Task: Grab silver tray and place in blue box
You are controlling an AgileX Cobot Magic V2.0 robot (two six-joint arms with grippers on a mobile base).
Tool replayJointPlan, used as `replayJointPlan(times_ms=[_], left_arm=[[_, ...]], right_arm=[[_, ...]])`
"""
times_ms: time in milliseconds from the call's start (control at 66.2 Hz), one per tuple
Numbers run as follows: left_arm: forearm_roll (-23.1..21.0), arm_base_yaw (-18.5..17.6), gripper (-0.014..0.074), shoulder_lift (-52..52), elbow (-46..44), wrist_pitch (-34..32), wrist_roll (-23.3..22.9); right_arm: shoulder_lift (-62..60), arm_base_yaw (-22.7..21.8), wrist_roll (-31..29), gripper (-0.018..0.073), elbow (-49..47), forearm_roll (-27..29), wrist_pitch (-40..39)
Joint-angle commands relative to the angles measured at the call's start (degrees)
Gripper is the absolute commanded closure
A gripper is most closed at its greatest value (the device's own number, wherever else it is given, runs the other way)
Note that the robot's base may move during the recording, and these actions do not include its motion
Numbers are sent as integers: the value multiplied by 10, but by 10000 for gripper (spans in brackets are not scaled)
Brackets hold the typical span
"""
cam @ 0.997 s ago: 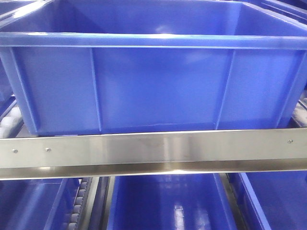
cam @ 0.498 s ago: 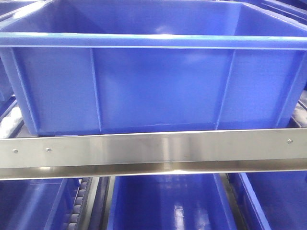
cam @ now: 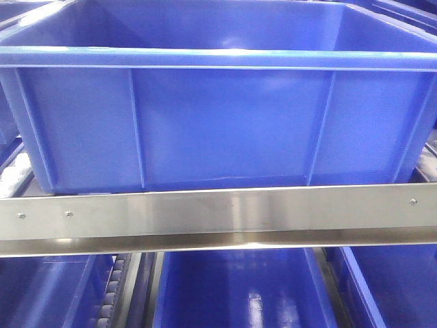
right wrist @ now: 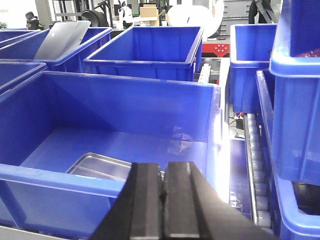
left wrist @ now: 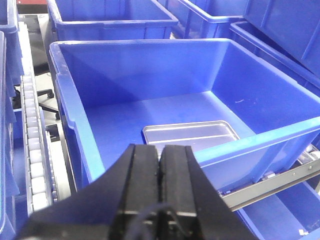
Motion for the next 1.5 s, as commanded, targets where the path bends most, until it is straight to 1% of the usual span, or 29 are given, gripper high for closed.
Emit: replayJointPlan(times_ms=[0,347,393,438,483,529,574,695,725,785,846,921,997,1027,1103,1163,1193,1480], left_arm=[[4,-1,701,3,-17,-48,-1],[6,3,701,4,-15,-46,1],[0,9,701,4,-15,-43,8],[-28,22,701,2,-13,-43,41],[-69,44,701,-3,-4,-49,93],[-97,70,701,-12,10,-58,123],[-108,97,701,-27,31,-76,125],[-110,173,701,-89,110,-128,125],[-113,194,701,-107,136,-138,125],[-118,224,701,-143,176,-154,125],[-132,259,701,-180,221,-165,125],[-137,294,701,-226,275,-181,126],[-139,318,701,-259,317,-192,126],[-147,328,701,-272,337,-199,126],[-170,341,701,-291,373,-219,126],[-171,347,701,-291,398,-254,126],[-171,348,701,-291,395,-230,126],[-172,348,701,-291,395,-231,126]], right_arm=[[5,-1,-6,506,-15,-12,-52],[5,-1,-6,506,-15,-12,-52],[5,-1,-6,506,-15,-12,-52],[5,-1,-6,506,-15,-12,-52],[5,-1,-6,506,-15,-12,-52],[5,-1,-6,506,-15,-12,-52],[5,-1,-6,506,-15,-12,-52],[5,-1,-6,506,-15,-12,-52],[5,-1,-6,506,-15,-12,-52],[5,-1,-6,506,-15,-12,-52],[5,-1,-6,506,-15,-12,-52],[5,-1,-6,506,-15,-12,-52],[5,-1,-6,506,-15,-12,-52],[5,-1,-6,506,-15,-12,-52],[5,-1,-6,506,-15,-12,-52],[5,-1,-6,506,-15,-12,-52],[5,-1,-6,506,-15,-12,-52],[5,-1,-6,506,-15,-12,-52]])
